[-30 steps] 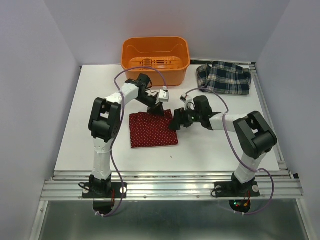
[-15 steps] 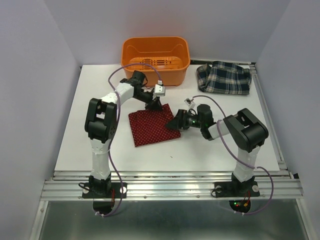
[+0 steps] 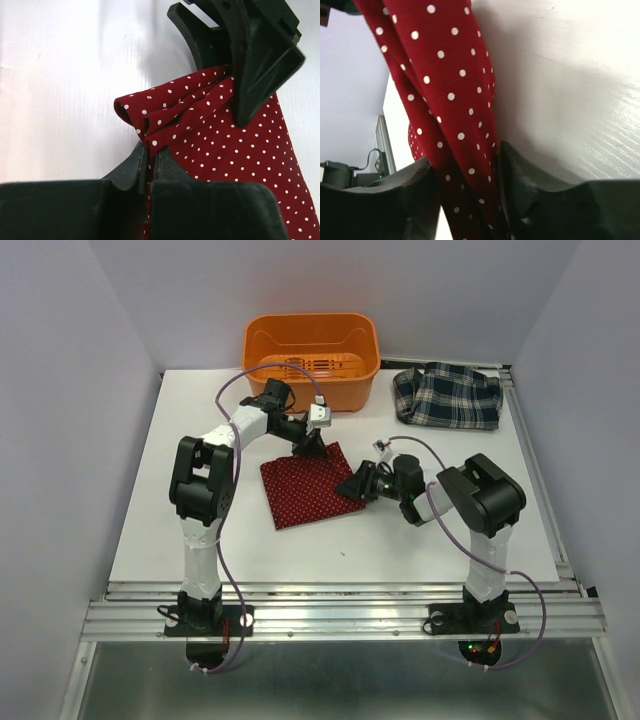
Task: Fold and stack the skirts
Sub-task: Neatly place the folded skirt to the corner
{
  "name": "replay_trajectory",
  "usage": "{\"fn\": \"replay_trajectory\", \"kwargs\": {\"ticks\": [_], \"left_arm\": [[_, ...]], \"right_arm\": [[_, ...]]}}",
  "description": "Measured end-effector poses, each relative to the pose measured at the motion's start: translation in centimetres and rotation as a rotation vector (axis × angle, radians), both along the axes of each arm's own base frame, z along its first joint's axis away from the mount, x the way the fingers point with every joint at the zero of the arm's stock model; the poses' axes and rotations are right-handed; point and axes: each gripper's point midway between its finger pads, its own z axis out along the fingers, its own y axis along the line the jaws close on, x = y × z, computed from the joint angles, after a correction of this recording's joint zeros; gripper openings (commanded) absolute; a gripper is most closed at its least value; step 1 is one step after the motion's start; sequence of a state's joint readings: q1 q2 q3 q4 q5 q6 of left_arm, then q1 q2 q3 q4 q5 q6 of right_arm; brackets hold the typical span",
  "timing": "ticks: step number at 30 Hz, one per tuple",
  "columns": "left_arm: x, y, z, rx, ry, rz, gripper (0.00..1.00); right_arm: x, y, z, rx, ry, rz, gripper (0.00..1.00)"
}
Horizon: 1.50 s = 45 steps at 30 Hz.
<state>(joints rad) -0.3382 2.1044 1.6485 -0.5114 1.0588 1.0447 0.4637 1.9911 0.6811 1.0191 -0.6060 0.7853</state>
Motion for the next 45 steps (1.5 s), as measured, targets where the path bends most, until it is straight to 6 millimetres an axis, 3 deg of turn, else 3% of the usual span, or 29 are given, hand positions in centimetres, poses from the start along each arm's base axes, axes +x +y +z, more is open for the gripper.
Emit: {"fn": "replay_trajectory", "kwargs": {"ticks": [5,6,7,8,10,14,16,17,18,20,21,22,27,29,33,36,40,45], "left_arm": [[0.2,-0.1,0.1,-0.005,-0.001,0.008,0.0],[0.3,-0.1,0.2,-0.006,-0.002,0.01,0.0],[0.4,-0.2,0.2,-0.008,-0.002,0.014,0.0],[0.5,-0.2,0.2,-0.01,-0.003,0.016,0.0],[0.6,-0.3,0.2,-0.013,-0.001,0.025,0.0],[1.0,-0.3,-0.2,-0.011,-0.001,0.054,0.27],[0.8,0.1,-0.6,0.003,0.012,0.085,0.43],[0.8,0.2,-0.6,0.01,0.011,0.106,0.57],[1.0,0.4,-0.4,0.016,-0.001,0.122,0.61],[1.1,0.9,0.1,0.028,-0.021,0.173,0.8],[1.1,1.2,0.8,0.03,-0.046,0.198,0.95],[1.2,1.5,1.7,0.029,-0.074,0.227,0.99],[1.7,2.9,6.6,0.005,-0.182,0.373,0.99],[1.8,3.3,8.4,-0.014,-0.218,0.417,0.99],[0.6,4.0,11.7,-0.065,-0.263,0.475,0.99],[-0.8,4.4,12.3,-0.085,-0.252,0.49,0.99],[-2.1,4.8,11.8,-0.089,-0.218,0.503,0.99],[-3.3,5.1,9.8,-0.069,-0.163,0.512,0.99]], "right_arm": [[0.3,0.0,-0.3,-0.012,0.0,-0.013,0.3],[0.4,0.0,-0.4,-0.019,-0.002,-0.017,0.2],[0.5,0.0,-0.3,-0.02,-0.006,-0.017,0.2],[0.7,0.0,-0.3,-0.027,-0.014,-0.017,0.04],[1.0,0.0,-0.4,-0.041,-0.024,-0.016,0.01],[1.3,-0.4,-0.4,-0.101,-0.056,-0.013,0.01],[1.4,-0.8,-0.1,-0.154,-0.085,-0.011,0.01],[1.5,-0.9,0.3,-0.174,-0.099,-0.01,0.01],[1.7,-1.1,0.6,-0.195,-0.115,-0.007,0.01],[2.1,-1.6,1.1,-0.257,-0.15,-0.004,0.01],[2.4,-2.0,1.2,-0.295,-0.172,0.001,0.01],[2.7,-2.5,1.4,-0.332,-0.192,-0.001,0.01],[3.2,-6.0,0.9,-0.549,-0.267,0.002,0.01],[3.5,-8.2,0.5,-0.643,-0.291,-0.001,0.01],[4.5,-12.2,0.6,-0.778,-0.328,-0.012,0.01],[5.8,-15.0,1.3,-0.869,-0.382,-0.001,0.01],[7.8,-17.5,2.7,-0.97,-0.494,0.037,0.01],[10.1,-18.2,5.2,-1.053,-0.643,0.094,0.01]]}}
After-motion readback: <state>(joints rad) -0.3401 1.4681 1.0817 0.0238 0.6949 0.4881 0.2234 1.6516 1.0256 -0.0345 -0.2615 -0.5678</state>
